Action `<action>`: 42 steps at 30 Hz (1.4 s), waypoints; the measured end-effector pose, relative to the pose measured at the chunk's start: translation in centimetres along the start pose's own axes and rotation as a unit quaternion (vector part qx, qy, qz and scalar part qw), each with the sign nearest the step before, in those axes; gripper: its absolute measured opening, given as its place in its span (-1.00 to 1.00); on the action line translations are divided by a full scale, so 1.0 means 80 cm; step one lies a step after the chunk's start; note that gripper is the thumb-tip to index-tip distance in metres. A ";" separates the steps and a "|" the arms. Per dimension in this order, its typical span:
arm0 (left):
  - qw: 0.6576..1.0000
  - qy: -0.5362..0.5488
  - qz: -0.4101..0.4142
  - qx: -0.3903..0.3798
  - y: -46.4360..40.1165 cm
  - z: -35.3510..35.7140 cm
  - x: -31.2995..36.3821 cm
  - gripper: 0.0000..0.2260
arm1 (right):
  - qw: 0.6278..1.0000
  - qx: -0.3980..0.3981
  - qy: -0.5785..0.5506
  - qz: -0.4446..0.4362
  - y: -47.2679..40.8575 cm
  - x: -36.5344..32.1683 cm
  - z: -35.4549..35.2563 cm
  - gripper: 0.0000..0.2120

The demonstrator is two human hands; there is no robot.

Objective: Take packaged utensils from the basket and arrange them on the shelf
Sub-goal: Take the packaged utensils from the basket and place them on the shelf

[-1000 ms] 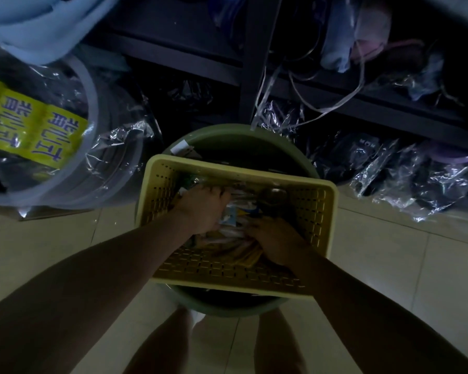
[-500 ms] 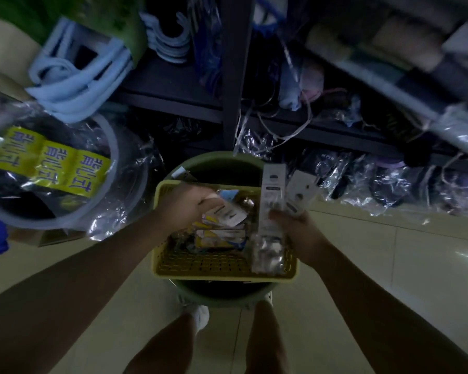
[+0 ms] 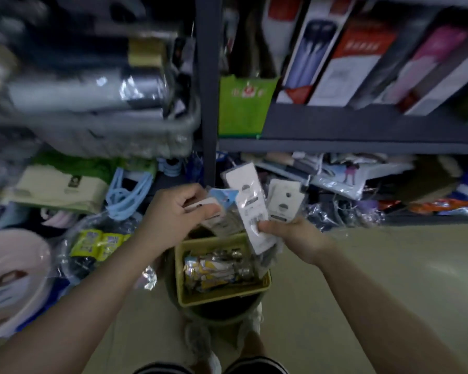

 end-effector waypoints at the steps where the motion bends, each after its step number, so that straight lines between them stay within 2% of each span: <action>1: 1.000 0.010 0.017 0.004 -0.001 -0.011 0.018 -0.67 | 1.000 -0.011 0.014 0.000 0.011 -0.016 0.006 -0.81; 5: 0.995 0.084 0.043 0.019 -0.009 -0.042 0.075 -0.84 | 0.999 -0.040 0.015 -0.018 0.049 -0.063 0.029 -0.90; 7: 0.990 0.121 0.051 0.042 -0.014 -0.053 0.101 -0.81 | 0.998 -0.035 -0.011 -0.048 0.065 -0.083 0.040 -0.96; 10: 0.961 0.246 0.031 0.119 -0.022 -0.064 0.131 -0.75 | 0.991 0.008 -0.076 -0.107 0.081 -0.114 0.048 -0.87; 12: 0.932 0.333 -0.004 0.144 -0.025 -0.064 0.146 -0.84 | 0.982 0.041 -0.121 -0.141 0.094 -0.132 0.048 -0.86; 14: 0.922 0.358 -0.021 0.142 -0.031 -0.063 0.160 -0.91 | 0.968 0.087 -0.178 -0.157 0.108 -0.148 0.039 -0.88; 18: 0.918 0.375 -0.004 0.128 -0.047 -0.063 0.197 -0.89 | 0.929 0.152 -0.263 -0.212 0.133 -0.194 0.001 -0.87; 22: 0.919 0.373 0.045 0.121 -0.081 -0.057 0.250 -0.92 | 0.922 0.180 -0.250 -0.237 0.133 -0.268 -0.051 -0.85; 26: 0.902 0.398 0.056 0.159 -0.140 -0.055 0.300 -0.91 | 0.903 0.201 -0.265 -0.271 0.111 -0.362 -0.119 -0.87; 31: 0.905 0.363 0.094 0.201 -0.213 -0.033 0.369 -0.85 | 0.925 0.226 -0.224 -0.207 0.050 -0.460 -0.203 -0.91; 35: 0.898 0.346 0.160 0.218 -0.254 -0.034 0.430 -0.84 | 0.952 0.244 -0.119 -0.143 0.003 -0.504 -0.262 -0.76; 38: 0.895 0.317 0.221 0.221 -0.275 -0.039 0.471 -0.82 | 0.958 0.234 -0.093 -0.136 -0.028 -0.529 -0.291 -0.76; 42: 0.888 0.276 0.271 0.247 -0.299 -0.031 0.508 -0.85 | 0.962 0.201 -0.078 -0.167 -0.048 -0.565 -0.295 -0.84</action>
Point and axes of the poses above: each hand's wrist, its own y-axis away from the middle knuckle, its own z-axis out of the palm, x = y × z, the point moved 5 cm from there along -y, towards the middle knuckle, and after that the axes turned 5 degrees about -y, right-handed, at the moved point
